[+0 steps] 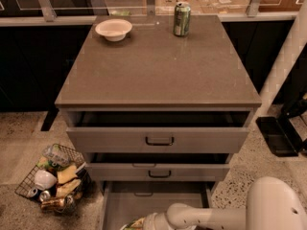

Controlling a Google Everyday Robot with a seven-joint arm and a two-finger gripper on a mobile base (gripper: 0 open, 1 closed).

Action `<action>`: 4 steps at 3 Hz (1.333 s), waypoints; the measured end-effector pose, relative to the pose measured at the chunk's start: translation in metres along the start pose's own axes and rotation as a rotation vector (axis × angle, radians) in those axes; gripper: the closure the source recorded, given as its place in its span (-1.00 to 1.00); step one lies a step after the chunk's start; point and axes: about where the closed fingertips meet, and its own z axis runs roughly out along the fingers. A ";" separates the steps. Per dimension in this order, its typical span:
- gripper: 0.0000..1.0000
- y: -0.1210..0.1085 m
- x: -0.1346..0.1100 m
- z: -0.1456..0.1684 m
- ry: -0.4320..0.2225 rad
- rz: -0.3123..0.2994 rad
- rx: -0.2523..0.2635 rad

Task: Pick green jalapeno chip bag from bottom drawer and place on counter

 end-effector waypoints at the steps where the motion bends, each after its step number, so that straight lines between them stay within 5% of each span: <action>1: 1.00 0.010 -0.025 -0.042 -0.036 -0.062 0.025; 4: 1.00 0.030 -0.105 -0.158 -0.080 -0.220 0.110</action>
Offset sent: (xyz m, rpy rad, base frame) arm -0.0186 -0.0546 0.1500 0.1022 -0.2323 0.0510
